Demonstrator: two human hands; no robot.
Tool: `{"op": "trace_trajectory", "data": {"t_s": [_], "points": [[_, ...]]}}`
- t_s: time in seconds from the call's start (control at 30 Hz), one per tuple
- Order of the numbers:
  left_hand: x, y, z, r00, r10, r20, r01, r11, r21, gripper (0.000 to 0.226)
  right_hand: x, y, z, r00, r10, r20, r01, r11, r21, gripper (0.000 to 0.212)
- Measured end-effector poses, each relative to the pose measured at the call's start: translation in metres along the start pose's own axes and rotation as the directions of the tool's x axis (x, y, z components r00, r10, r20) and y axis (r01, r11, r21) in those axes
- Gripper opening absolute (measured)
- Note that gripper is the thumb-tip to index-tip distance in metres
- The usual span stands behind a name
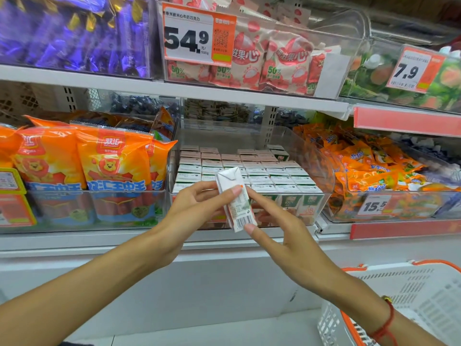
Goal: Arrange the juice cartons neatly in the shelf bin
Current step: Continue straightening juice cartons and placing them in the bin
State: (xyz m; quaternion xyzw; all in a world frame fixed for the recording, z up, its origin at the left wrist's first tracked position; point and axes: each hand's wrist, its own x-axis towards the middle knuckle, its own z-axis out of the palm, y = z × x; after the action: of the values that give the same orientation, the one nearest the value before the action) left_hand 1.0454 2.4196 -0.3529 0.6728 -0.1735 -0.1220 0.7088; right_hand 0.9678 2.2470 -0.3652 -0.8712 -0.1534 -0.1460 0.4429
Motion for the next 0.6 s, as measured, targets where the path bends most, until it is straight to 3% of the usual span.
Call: {"op": "trace_trajectory", "data": {"t_s": [0.13, 0.33, 0.53, 0.6], "points": [[0.001, 0.000, -0.004, 0.998, -0.067, 0.010, 0.067, 0.996, -0.066, 0.053, 0.004, 0.002, -0.009, 1.000, 0.007, -0.013, -0.006, 0.998, 0.070, 0.055], [0.002, 0.001, -0.003, 0.993, -0.112, 0.034, 0.115, 0.991, -0.074, 0.040, 0.006, -0.003, -0.008, 0.992, 0.018, -0.127, 0.002, 0.988, 0.156, 0.036], [0.002, 0.013, -0.008, 0.930, -0.285, 0.232, 0.336, 0.914, -0.227, 0.044, 0.011, -0.010, -0.006, 0.947, 0.078, -0.313, 0.031, 0.944, 0.329, 0.015], [0.003, 0.014, -0.007, 0.904, -0.351, 0.242, 0.401, 0.894, -0.200, 0.054, 0.012, -0.012, -0.006, 0.942, 0.122, -0.314, 0.006, 0.926, 0.377, 0.012]]}}
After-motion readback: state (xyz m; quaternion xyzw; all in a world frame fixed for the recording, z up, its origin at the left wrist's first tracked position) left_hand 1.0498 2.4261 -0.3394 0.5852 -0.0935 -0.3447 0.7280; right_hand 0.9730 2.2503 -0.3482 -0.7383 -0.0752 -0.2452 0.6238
